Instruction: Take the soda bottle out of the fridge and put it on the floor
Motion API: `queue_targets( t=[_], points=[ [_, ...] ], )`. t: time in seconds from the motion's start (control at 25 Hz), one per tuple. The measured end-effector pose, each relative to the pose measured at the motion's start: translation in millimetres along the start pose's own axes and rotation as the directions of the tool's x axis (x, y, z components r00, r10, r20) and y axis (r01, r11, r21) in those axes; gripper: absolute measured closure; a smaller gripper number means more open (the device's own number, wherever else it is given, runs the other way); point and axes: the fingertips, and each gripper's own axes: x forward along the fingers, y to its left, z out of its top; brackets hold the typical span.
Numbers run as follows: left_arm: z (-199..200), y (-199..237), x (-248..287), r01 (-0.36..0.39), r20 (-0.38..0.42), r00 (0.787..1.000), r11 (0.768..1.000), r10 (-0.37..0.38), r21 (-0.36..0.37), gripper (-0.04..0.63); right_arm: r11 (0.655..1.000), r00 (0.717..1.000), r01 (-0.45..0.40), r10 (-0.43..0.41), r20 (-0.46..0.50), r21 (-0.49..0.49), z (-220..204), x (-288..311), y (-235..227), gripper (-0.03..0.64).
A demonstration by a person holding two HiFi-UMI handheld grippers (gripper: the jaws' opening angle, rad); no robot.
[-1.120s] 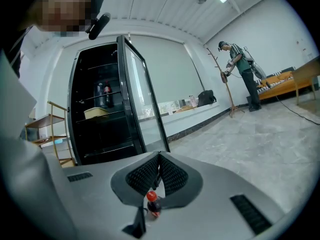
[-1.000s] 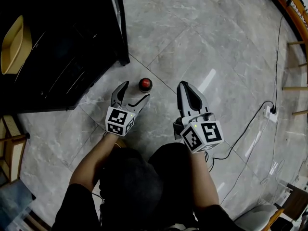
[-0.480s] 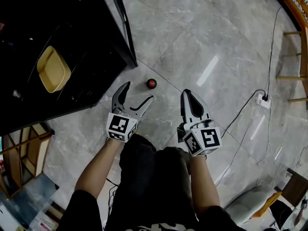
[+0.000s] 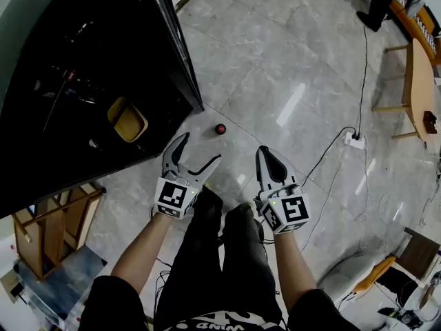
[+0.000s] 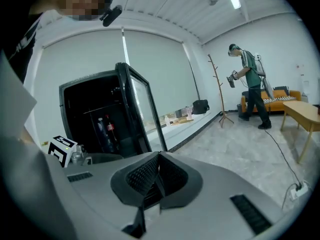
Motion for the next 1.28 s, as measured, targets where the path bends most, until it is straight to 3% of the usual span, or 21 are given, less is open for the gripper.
queue_targets(
  t=[0.2,0.28,0.52,0.6,0.64,0.76,1.04,1.28],
  points=[
    [58,-9,-36,-0.013,0.01,1.0,0.999,0.014,-0.043,0.192,0.999,1.0,-0.007,0.007,-0.013,-0.031,45,-22,26,0.594],
    [77,-13,-43,-0.021,0.026,0.999,0.998,0.022,-0.054,0.23,0.999,1.0,-0.005,0.005,-0.008,-0.038,61,-28,27,0.594],
    [125,-37,-69,-0.061,0.047,0.997,0.997,0.064,-0.055,0.449,0.998,1.0,0.007,-0.007,0.012,-0.056,105,-71,27,0.594],
    [137,-45,-75,-0.069,0.031,0.997,0.996,0.071,-0.064,0.575,0.999,1.0,0.009,-0.009,0.009,-0.053,114,-85,26,0.594],
    [142,-50,-77,-0.063,0.019,0.998,0.995,0.065,-0.076,0.589,0.999,1.0,0.01,-0.01,0.007,-0.054,117,-90,26,0.594],
    [157,-60,-79,-0.042,0.005,0.999,0.993,0.043,-0.107,0.589,0.998,1.0,0.014,-0.014,0.007,-0.059,125,-100,23,0.594],
    [202,-75,-103,-0.033,0.053,0.998,0.995,0.038,-0.096,0.589,0.999,0.999,0.006,-0.004,0.033,-0.047,154,-126,22,0.594],
    [236,-81,-140,-0.074,0.104,0.991,0.994,0.082,-0.085,0.589,0.997,0.997,-0.004,0.01,0.075,-0.083,188,-151,23,0.594]
  ],
)
